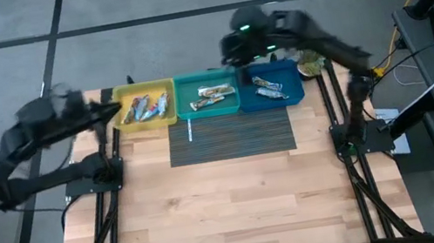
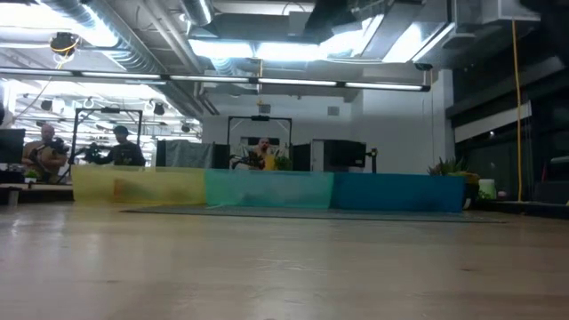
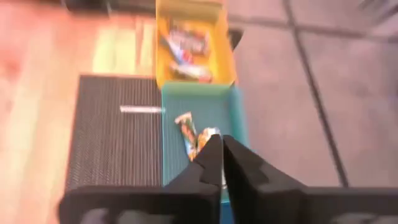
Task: Pick and place Granola Bars by type
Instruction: Return to Home Position
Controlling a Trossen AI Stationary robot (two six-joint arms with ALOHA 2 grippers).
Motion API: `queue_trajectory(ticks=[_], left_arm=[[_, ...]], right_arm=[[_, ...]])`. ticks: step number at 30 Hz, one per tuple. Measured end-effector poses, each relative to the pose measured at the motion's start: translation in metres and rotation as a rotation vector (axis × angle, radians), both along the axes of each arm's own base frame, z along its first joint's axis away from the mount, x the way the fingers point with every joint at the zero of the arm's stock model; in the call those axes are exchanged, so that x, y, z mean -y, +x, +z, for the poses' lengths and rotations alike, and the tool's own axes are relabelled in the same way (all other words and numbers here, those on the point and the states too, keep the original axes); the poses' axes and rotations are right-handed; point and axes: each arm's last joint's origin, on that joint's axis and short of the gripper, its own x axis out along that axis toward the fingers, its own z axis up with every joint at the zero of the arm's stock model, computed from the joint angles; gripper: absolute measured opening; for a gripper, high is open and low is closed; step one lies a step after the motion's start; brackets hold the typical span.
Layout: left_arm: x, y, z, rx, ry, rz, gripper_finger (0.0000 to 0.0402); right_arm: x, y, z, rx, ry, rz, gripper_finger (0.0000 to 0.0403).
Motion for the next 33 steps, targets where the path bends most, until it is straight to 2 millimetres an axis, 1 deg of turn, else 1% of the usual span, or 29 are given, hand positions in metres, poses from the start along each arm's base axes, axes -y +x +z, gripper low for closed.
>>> queue_trajectory(ticks=[1, 2, 4, 6, 9, 11, 13, 15, 17, 22, 24, 26, 29, 32, 33], left_arm=[[0.006, -0.011, -0.003, 0.065, -0.012, -0.011, 0.0017], [0.01, -0.019, -0.009, 0.134, -0.032, -0.029, 0.0011], [0.014, -0.023, -0.026, 0.27, -0.077, -0.073, 0.0005], [0.012, -0.015, -0.049, 0.401, -0.123, -0.131, 0.0002], [0.004, 0.007, -0.081, 0.643, -0.143, -0.227, 0.0001], [0.0, 0.022, -0.102, 0.792, -0.151, -0.274, 0.0001], [-0.002, 0.031, -0.119, 0.884, -0.16, -0.28, 0.0001], [-0.001, 0.038, -0.134, 0.905, -0.197, -0.268, 0.0001], [0.002, 0.044, -0.145, 0.872, -0.218, -0.283, 0.0001], [0.013, 0.048, -0.155, 0.738, -0.125, -0.326, 0.0002], [0.015, 0.049, -0.164, 0.649, -0.136, -0.328, 0.0001], [0.016, 0.048, -0.17, 0.592, -0.145, -0.308, 0.0001], [0.016, 0.04, -0.17, 0.596, -0.122, -0.291, 0.0002], [0.016, 0.03, -0.172, 0.594, -0.093, -0.276, 0.0001], [0.016, 0.031, -0.174, 0.571, -0.097, -0.267, 0.0001]], right_arm=[[-0.007, -0.012, 0.013, 0.032, -0.011, 0.003, 0.0013], [-0.013, -0.024, 0.023, 0.052, -0.015, 0.003, 0.0008], [-0.024, -0.045, 0.038, 0.077, -0.002, -0.021, 0.001], [-0.031, -0.062, 0.047, 0.083, 0.026, -0.07, 0.0012], [-0.041, -0.087, 0.055, 0.066, 0.051, -0.18, 0.0009], [-0.048, -0.099, 0.057, 0.047, 0.055, -0.242, 0.0006], [-0.055, -0.106, 0.059, 0.031, 0.05, -0.278, 0.0005], [-0.063, -0.109, 0.06, 0.034, 0.046, -0.298, 0.0007], [-0.069, -0.112, 0.063, 0.048, 0.031, -0.315, 0.001], [-0.079, -0.11, 0.063, 0.034, -0.045, -0.322, 0.0008], [-0.082, -0.11, 0.064, 0.025, -0.065, -0.299, 0.0007], [-0.085, -0.11, 0.064, 0.016, -0.088, -0.285, 0.0007], [-0.088, -0.113, 0.063, -0.007, -0.117, -0.284, 0.0007], [-0.092, -0.122, 0.066, -0.005, -0.108, -0.291, 0.0008], [-0.093, -0.126, 0.067, 0.005, -0.106, -0.297, 0.0008]])
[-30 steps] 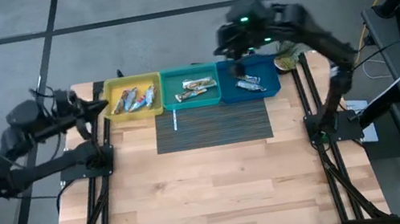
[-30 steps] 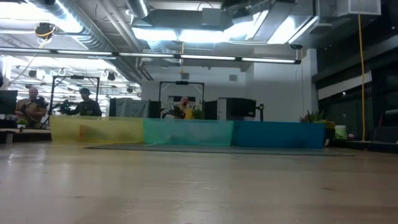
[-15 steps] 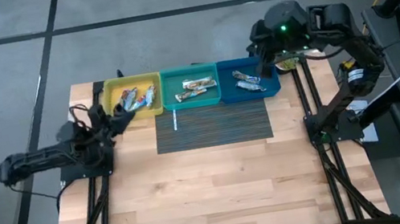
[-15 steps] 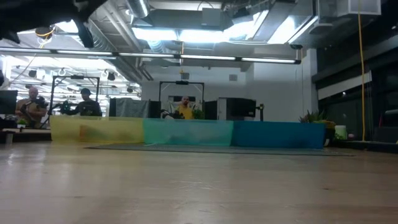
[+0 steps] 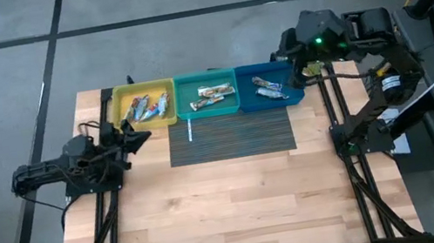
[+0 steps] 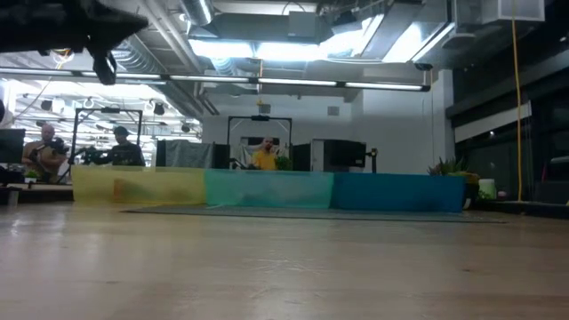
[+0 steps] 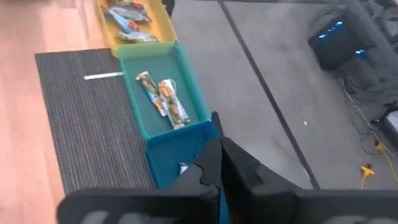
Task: Pick and place Granola Bars by type
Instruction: Return to Home Position
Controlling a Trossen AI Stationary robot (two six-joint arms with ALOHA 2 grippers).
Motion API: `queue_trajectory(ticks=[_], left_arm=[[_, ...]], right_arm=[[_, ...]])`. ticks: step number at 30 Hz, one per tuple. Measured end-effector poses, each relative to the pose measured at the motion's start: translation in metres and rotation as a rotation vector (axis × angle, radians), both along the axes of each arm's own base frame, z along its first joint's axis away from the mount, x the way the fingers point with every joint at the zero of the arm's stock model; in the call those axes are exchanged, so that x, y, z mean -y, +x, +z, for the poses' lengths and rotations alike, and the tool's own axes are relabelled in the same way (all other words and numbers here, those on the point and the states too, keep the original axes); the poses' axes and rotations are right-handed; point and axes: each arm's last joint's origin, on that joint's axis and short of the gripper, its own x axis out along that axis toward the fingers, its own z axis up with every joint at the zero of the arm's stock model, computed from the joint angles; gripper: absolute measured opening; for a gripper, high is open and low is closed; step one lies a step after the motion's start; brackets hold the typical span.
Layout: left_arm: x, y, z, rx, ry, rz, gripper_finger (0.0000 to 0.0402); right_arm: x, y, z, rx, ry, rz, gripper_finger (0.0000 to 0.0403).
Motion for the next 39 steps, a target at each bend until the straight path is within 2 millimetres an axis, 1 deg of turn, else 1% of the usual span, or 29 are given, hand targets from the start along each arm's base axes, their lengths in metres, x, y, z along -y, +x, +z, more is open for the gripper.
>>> queue_trajectory(ticks=[2, 4, 6, 8, 10, 12, 17, 21, 28, 33, 36, 39], left_arm=[[0.0, 0.002, -0.007, -0.061, -0.01, -0.01, 0.0001], [0.001, 0.003, -0.009, -0.061, -0.021, -0.036, 0.0002], [0.0, 0.006, -0.02, -0.076, -0.046, -0.04, 0.0003], [0.0, 0.009, -0.03, -0.079, -0.064, -0.05, 0.0001], [0.0, 0.012, -0.041, -0.077, -0.099, -0.051, 0.0001], [0.0, 0.013, -0.05, -0.169, -0.119, -0.04, 0.0002], [0.0, 0.013, -0.05, -0.197, -0.012, -0.034, 0.0003], [0.0, 0.013, -0.051, -0.225, 0.094, -0.02, 0.0003], [0.0, 0.014, -0.051, -0.222, 0.082, -0.031, 0.0002], [0.0, 0.014, -0.051, -0.222, 0.082, -0.031, 0.0006], [0.0, 0.014, -0.051, -0.222, 0.082, -0.032, 0.0005], [0.0, 0.014, -0.051, -0.223, 0.082, -0.032, 0.0006]], right_arm=[[-0.004, -0.008, 0.0, 0.006, -0.016, -0.015, 0.0008], [-0.01, -0.017, -0.004, 0.03, -0.029, -0.036, 0.0008], [-0.015, -0.027, -0.013, 0.07, -0.017, -0.053, 0.0008], [-0.022, -0.037, -0.028, 0.115, -0.001, -0.041, 0.0008], [-0.027, -0.045, -0.049, 0.161, 0.01, -0.032, 0.0008], [-0.032, -0.052, -0.072, 0.232, 0.026, -0.008, 0.0008], [-0.039, -0.06, -0.124, 0.446, 0.079, 0.091, 0.0009], [-0.042, -0.059, -0.162, 0.574, 0.08, 0.163, 0.0009], [-0.046, -0.058, -0.219, 0.76, 0.116, 0.316, 0.0009], [-0.049, -0.067, -0.264, 0.817, 0.233, 0.389, 0.0009], [-0.05, -0.08, -0.283, 0.849, 0.296, 0.41, 0.0009], [-0.053, -0.097, -0.287, 0.931, 0.318, 0.479, 0.0009]])
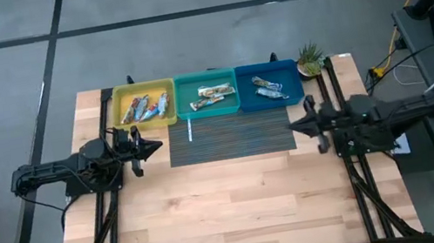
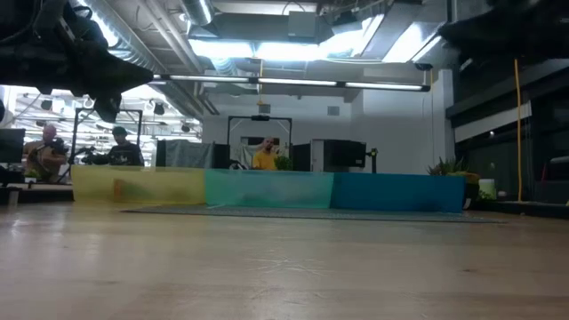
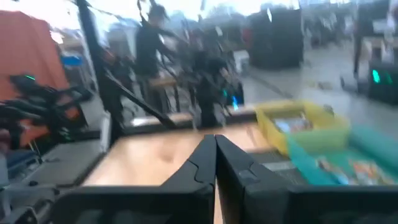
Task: Pick and place Granola Bars by type
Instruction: Return to Home Position
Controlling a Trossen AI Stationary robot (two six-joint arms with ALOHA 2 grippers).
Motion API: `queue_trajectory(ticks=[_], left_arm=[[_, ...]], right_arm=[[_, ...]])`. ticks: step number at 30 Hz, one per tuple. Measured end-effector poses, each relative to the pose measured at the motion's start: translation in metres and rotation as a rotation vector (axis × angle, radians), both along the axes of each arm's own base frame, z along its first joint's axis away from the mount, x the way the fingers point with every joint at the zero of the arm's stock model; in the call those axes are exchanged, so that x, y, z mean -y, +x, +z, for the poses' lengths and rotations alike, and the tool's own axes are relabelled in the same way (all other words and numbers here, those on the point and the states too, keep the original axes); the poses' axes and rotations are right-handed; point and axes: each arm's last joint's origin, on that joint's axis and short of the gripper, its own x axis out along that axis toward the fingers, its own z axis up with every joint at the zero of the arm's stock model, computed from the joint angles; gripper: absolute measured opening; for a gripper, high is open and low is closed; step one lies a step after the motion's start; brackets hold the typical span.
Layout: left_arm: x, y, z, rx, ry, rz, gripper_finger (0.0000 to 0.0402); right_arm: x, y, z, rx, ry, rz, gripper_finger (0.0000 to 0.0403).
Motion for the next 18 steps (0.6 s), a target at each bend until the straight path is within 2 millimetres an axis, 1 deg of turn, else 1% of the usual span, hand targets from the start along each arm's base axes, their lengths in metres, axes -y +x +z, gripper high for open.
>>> queue_trajectory(ticks=[4, 7, 9, 11, 12, 14, 18], left_arm=[[0.0, 0.0, 0.0, 0.0, 0.0, -0.001, 0.0005], [0.0, 0.0, 0.0, 0.0, 0.0, -0.001, 0.0004], [0.0, 0.0, 0.0, 0.0, 0.0, -0.002, 0.0005], [0.0, 0.0, 0.0, 0.005, 0.0, -0.001, 0.0007], [0.0, 0.0, 0.0, 0.001, 0.0, 0.0, 0.0007], [0.0, 0.0, 0.0, 0.004, 0.0, 0.001, 0.0008], [0.0, 0.0, 0.0, 0.0, 0.0, 0.003, 0.0006]], right_arm=[[-0.003, -0.022, -0.003, 0.108, -0.059, 0.038, 0.0009], [-0.003, -0.034, -0.009, 0.117, -0.088, 0.051, 0.0006], [-0.005, -0.033, -0.014, 0.085, -0.11, 0.083, 0.0004], [-0.007, -0.031, -0.021, 0.039, -0.124, 0.157, 0.0005], [-0.008, -0.03, -0.022, 0.058, -0.127, 0.178, 0.0006], [-0.01, -0.029, -0.031, 0.059, -0.129, 0.233, 0.0006], [-0.011, -0.024, -0.046, 0.111, -0.151, 0.263, 0.0005]])
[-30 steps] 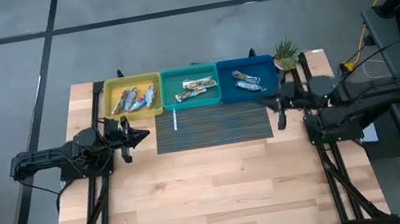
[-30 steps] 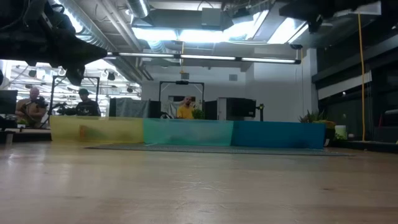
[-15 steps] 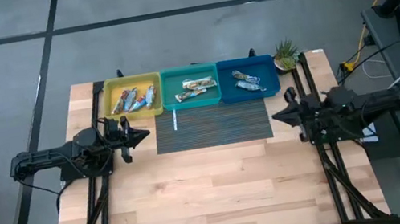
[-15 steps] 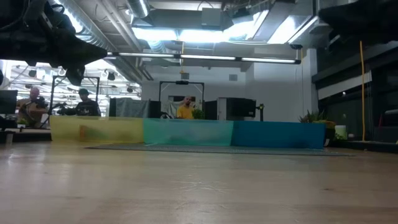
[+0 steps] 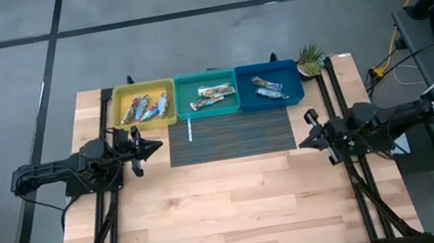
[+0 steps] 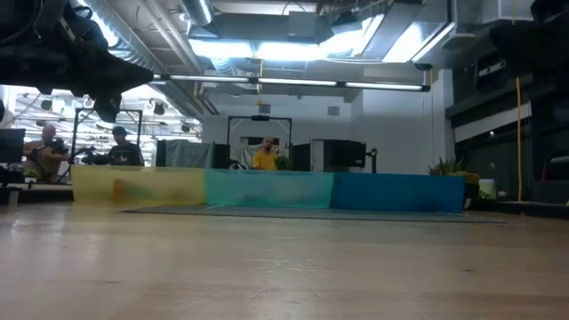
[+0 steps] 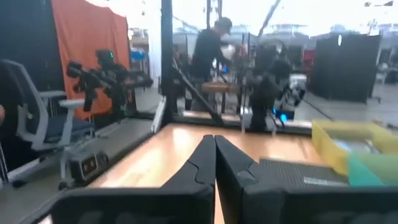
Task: Pick and place Granola Bars by type
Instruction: Return to Home Position
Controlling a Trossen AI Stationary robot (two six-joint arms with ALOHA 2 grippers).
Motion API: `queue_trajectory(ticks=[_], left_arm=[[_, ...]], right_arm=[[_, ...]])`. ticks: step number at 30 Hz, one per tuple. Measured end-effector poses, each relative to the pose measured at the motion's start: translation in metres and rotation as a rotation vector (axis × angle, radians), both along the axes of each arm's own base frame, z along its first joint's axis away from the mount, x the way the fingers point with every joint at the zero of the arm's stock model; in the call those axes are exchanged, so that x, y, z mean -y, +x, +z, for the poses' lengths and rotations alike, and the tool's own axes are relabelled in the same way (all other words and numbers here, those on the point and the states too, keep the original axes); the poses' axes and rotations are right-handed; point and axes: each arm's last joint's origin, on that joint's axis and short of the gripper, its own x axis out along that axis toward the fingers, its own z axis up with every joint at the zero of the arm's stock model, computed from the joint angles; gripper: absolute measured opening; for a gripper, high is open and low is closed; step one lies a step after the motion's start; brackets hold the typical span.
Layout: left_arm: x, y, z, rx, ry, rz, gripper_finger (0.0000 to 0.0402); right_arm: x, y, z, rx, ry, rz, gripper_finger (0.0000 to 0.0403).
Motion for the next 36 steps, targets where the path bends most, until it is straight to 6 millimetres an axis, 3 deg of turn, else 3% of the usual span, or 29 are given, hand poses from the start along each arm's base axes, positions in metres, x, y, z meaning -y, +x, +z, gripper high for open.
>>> queue_trajectory(ticks=[12, 36], left_arm=[[0.0, 0.0, 0.0, -0.003, 0.0, 0.0, 0.0008], [0.0, 0.0, 0.0, -0.003, 0.0, 0.0, 0.0008]], right_arm=[[0.01, 0.002, -0.005, -0.027, -0.086, -0.11, 0.0005], [0.01, 0.003, -0.01, -0.078, -0.115, -0.126, 0.0033]])
